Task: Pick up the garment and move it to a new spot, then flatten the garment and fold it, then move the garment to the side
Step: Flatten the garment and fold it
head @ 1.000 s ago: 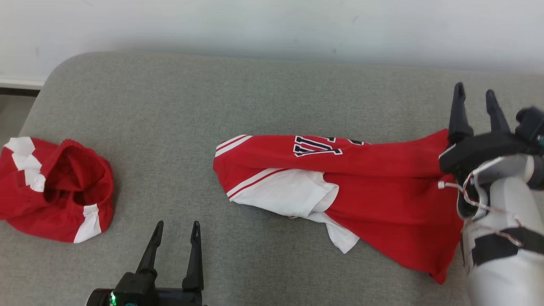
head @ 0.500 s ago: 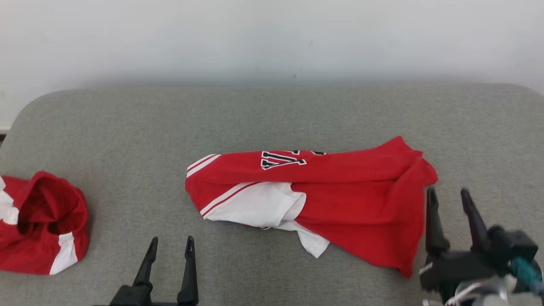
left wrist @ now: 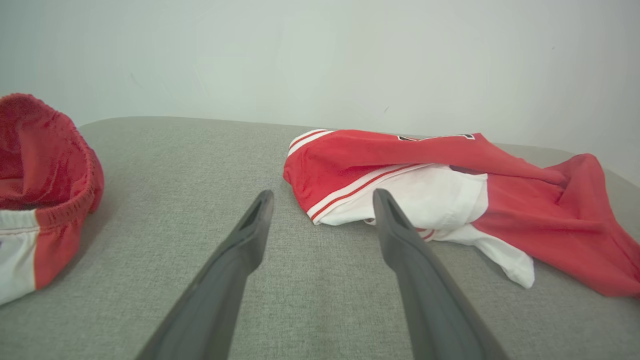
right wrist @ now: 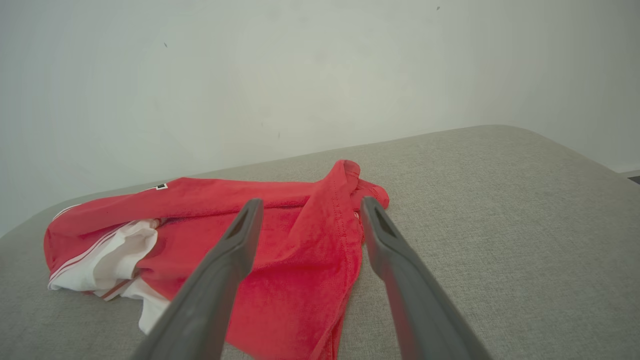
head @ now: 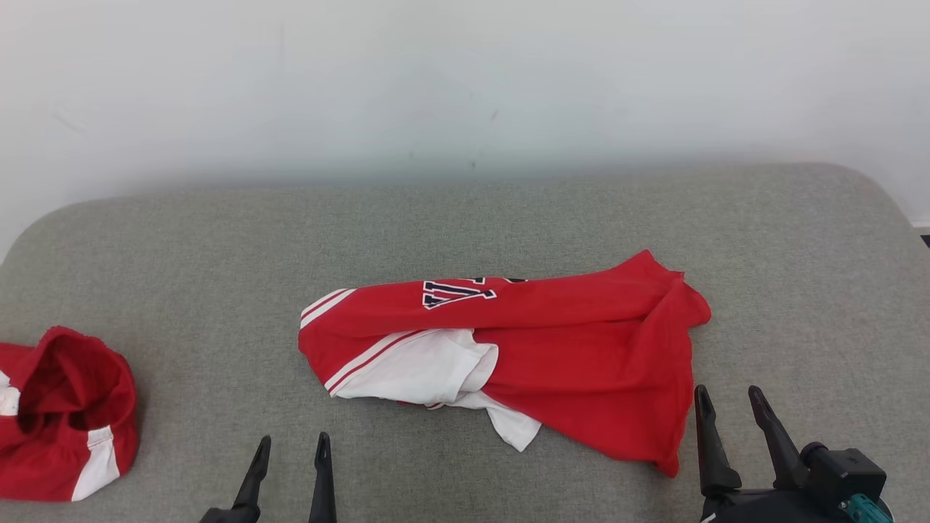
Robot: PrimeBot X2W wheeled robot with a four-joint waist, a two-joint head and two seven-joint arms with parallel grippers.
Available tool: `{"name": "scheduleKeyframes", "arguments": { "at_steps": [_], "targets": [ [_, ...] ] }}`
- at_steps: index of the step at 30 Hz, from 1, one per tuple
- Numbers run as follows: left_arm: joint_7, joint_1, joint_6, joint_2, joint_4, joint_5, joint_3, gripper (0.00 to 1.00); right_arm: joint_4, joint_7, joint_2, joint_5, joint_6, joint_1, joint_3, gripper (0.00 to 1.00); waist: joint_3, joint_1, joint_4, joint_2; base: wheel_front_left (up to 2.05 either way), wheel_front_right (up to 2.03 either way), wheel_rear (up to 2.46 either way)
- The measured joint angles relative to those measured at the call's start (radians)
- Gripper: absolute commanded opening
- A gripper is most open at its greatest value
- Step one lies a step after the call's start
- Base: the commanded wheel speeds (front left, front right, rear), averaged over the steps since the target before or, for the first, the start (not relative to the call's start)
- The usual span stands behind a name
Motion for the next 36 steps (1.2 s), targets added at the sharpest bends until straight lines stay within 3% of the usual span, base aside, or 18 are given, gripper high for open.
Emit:
{"name": "scheduleKeyframes", "arguments": {
  "at_steps": [6,13,23,29,30,32,36],
  "targets": [
    [0.02,-0.027,-0.011,0.0,0.082,-0.095,-0.004,1.0,-0.016,0.009,0.0,0.0,0.0,-0.001,0.002,1.0,-0.009,0.0,-0.009,0.0,0.0,0.0,0.0],
    [0.145,-0.225,-0.014,-0.001,0.245,-0.187,0.025,1.0,-0.024,0.013,0.0,0.006,0.0,-0.01,0.024,1.0,0.01,0.0002,-0.033,0.0001,0.0,0.0,0.0],
    [0.279,-0.468,0.044,0.038,0.548,-0.218,0.063,1.0,-0.027,0.01,0.0,0.008,0.0,-0.037,0.044,1.0,0.069,0.0002,-0.111,0.0001,0.0,0.0,0.0],
    [0.282,-0.535,0.083,0.07,0.639,-0.215,0.072,1.0,-0.034,0.007,0.0,0.007,0.0,-0.047,0.047,1.0,0.106,0.0003,-0.149,0.0001,0.0,0.0,0.0],
    [0.283,-0.543,0.087,0.072,0.653,-0.215,0.075,0.87,-0.034,0.007,0.0,0.007,0.0,-0.047,0.047,1.0,0.112,0.0003,-0.153,0.0001,0.0,0.0,0.0],
    [0.285,-0.558,0.09,0.079,0.674,-0.215,0.071,0.0,-0.035,0.007,0.0,0.007,0.0,-0.048,0.047,1.0,0.121,0.0002,-0.159,0.0001,0.0,0.0,0.0],
    [0.287,-0.593,0.054,0.082,0.696,-0.217,0.062,0.0,-0.039,0.008,0.0,0.007,0.0,-0.052,0.049,1.0,0.135,0.0003,-0.162,0.0001,0.0,0.0,0.0]
  ]
}}
